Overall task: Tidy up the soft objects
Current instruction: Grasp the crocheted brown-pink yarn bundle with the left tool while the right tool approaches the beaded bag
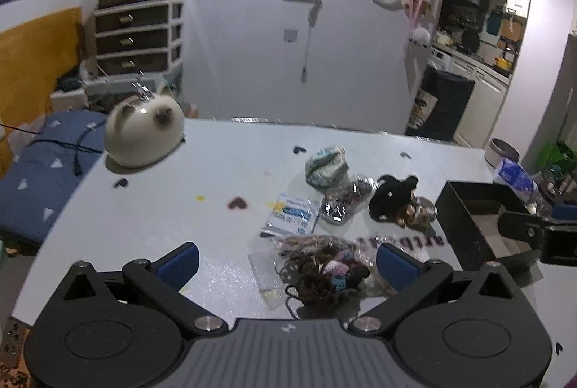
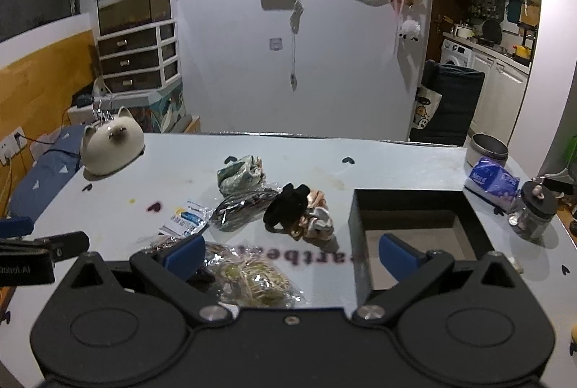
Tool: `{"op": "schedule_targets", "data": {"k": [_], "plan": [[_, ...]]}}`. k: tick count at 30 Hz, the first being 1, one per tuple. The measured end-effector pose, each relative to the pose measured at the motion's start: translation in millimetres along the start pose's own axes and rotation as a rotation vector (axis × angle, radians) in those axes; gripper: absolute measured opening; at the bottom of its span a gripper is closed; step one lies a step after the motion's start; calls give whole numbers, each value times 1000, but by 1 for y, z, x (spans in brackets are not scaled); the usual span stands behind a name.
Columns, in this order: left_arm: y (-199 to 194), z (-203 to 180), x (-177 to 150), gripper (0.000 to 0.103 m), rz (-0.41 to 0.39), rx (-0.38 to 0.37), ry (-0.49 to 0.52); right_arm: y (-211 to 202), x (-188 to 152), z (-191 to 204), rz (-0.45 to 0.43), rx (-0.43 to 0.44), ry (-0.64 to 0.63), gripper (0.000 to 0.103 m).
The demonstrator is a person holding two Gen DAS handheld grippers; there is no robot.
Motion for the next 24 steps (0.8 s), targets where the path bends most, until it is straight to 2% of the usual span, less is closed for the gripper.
{"op": "schedule_targets", "data": {"k": [4, 8, 11, 21, 24], "plan": [[22, 3, -7, 102, 47, -75, 0, 14, -2, 13, 22, -7, 11, 103], [52, -4, -23, 91, 135, -160, -6, 29, -4, 17, 13, -38, 28, 103], [71, -8, -31, 86, 179, -204, -10, 41, -8, 19, 40, -51, 19, 103], [116, -4, -42, 86, 240, -247, -12, 85, -18, 31, 180, 14, -18, 102], [127, -4, -41, 82, 246, -263, -4, 100, -17, 38, 210, 67, -20, 91]]}}
Point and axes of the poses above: each gripper's, at about its wrist camera, not at the fingertips, and y roughly the way its jaws point, z to its left, x to its top, the point moved 9 cm from there along y, roughly the way its jaws point, and after that the axes turned 7 degrees about -x, right-handed, at the moved point
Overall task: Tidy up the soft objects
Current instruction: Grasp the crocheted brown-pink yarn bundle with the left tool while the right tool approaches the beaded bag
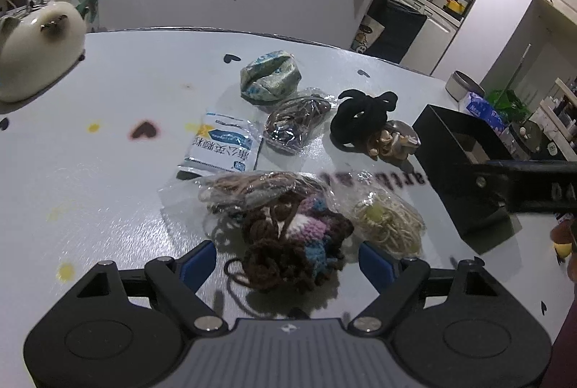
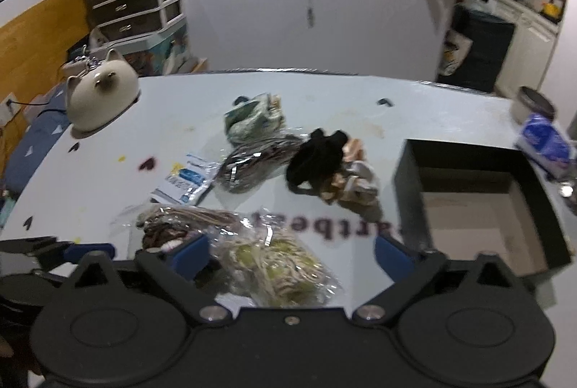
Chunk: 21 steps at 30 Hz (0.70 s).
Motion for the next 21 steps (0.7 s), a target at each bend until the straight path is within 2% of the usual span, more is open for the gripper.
{"op": "schedule_targets", "data": {"k": [6, 8, 10, 15, 17, 21], "plan": [[19, 5, 5, 71, 16, -36, -3, 39, 8, 1, 92, 84, 88, 85], [24, 4, 6, 64, 28, -49, 11, 55, 6, 1, 129, 112, 99, 84], [29, 1, 5, 57, 50, -60, 30, 72, 4, 1, 161, 129, 106, 84], [28, -3, -1, 50, 87, -73, 84, 105, -7, -3, 238, 157, 158, 90], [26, -1, -4, 48, 97, -78, 82, 111, -16, -1, 289, 193, 195, 90], [18, 3, -12, 46, 109, -71, 102, 98, -27, 5, 325, 246, 234, 90]]}}
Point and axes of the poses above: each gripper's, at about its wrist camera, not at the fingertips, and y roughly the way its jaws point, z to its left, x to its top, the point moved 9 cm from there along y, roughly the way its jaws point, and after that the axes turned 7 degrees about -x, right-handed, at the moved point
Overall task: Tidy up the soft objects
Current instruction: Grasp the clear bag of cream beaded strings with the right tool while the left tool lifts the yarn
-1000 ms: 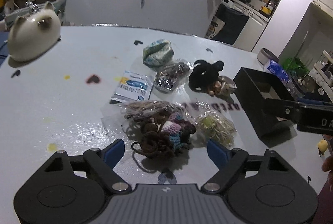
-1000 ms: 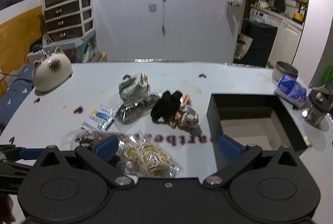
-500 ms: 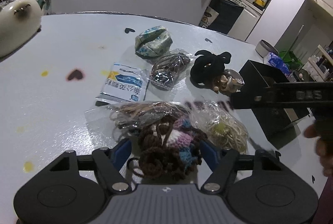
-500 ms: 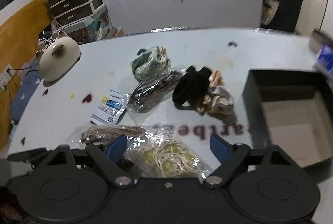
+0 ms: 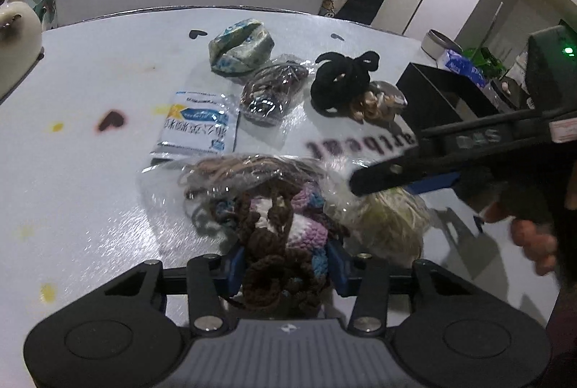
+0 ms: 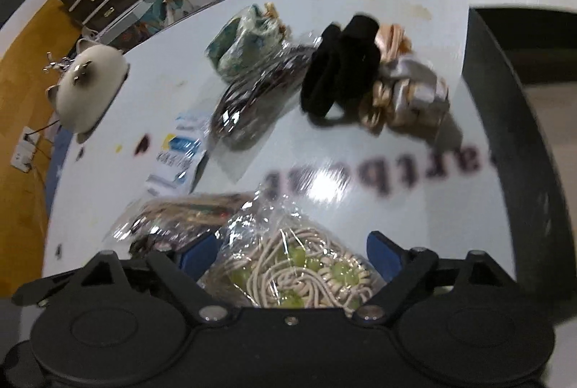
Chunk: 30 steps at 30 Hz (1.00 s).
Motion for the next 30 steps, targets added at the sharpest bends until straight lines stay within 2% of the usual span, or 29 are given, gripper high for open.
{"op": "schedule_targets", "data": {"k": [5, 10, 13, 18, 21, 22, 23, 24, 30], "plan": [[-11, 4, -11, 46, 10, 5, 2, -20, -29, 17, 68, 54, -51, 91], [-18, 4, -15, 46, 12, 19, 7, -26, -40, 33, 76, 52, -170, 90], [-19, 6, -14, 51, -2, 27, -6, -20, -39, 42, 70, 7, -253, 91], [-14, 8, -12, 62, -9, 63, -9, -10, -45, 43, 111, 12, -324, 91], [-11, 8, -12, 59, -9, 60, -19, -14, -50, 39, 110, 6, -320, 84], [-10, 7, -12, 48, -6, 54, -19, -16, -53, 38, 110, 5, -320, 78], [-10, 6, -13, 47, -2, 45, -21, -17, -55, 36, 110, 0, -318, 69], [-11, 5, -13, 46, -3, 49, -19, -19, -57, 33, 112, -12, -314, 63], [-22, 6, -22, 43, -7, 64, -48, -28, -71, 31, 84, -56, -297, 56]]}}
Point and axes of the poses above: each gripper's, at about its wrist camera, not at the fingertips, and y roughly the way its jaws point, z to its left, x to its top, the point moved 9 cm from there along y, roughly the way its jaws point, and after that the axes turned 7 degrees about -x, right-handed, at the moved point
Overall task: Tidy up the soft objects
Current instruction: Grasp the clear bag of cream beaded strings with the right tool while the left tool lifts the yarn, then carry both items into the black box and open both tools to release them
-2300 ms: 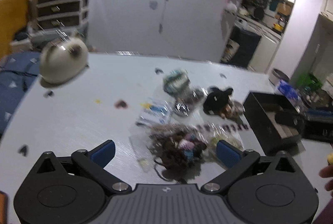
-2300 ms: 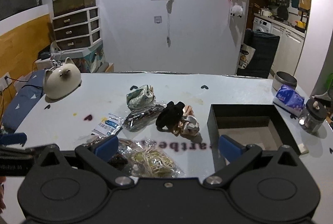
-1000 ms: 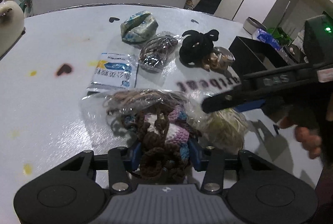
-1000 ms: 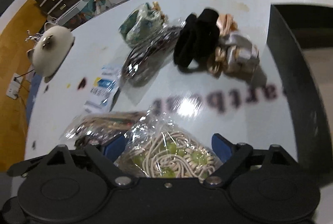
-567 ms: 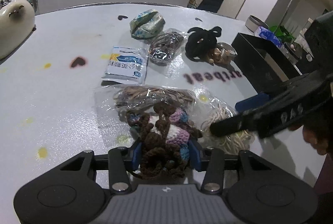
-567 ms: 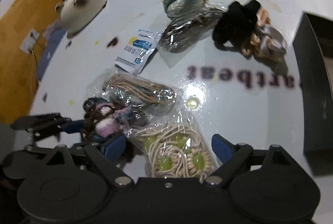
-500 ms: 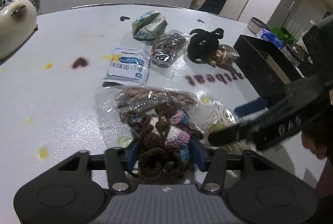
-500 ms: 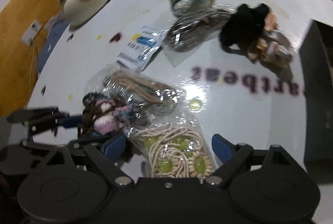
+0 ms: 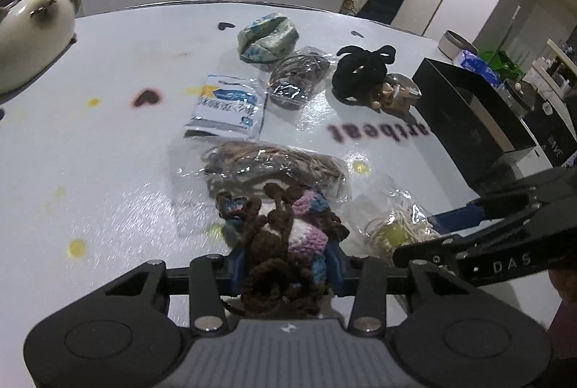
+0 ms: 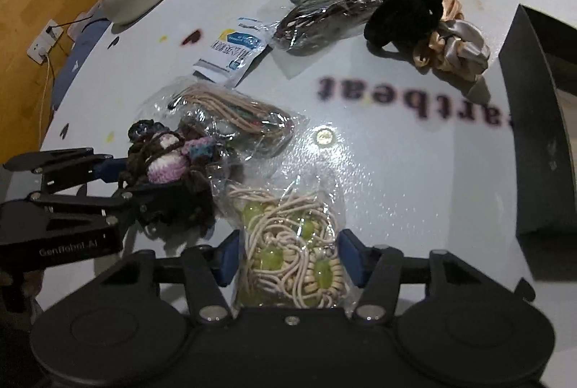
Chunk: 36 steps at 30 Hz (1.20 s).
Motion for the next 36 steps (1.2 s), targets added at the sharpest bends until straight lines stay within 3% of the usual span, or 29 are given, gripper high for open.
{"op": "schedule_targets", "data": {"k": [10, 21, 27, 36], "plan": [[-40, -9, -3, 43, -86, 24, -28, -24, -9, 10, -81, -56, 23, 50], [-89, -33, 16, 43, -250, 75, -70, -85, 9, 7, -307, -58, 85, 50], [-103, -59, 33, 43, -318, 108, -78, -115, 22, -14, -390, -47, 121, 50], [-86, -113, 48, 43, -336, 168, -128, -137, 21, -75, -402, -73, 126, 50]]}}
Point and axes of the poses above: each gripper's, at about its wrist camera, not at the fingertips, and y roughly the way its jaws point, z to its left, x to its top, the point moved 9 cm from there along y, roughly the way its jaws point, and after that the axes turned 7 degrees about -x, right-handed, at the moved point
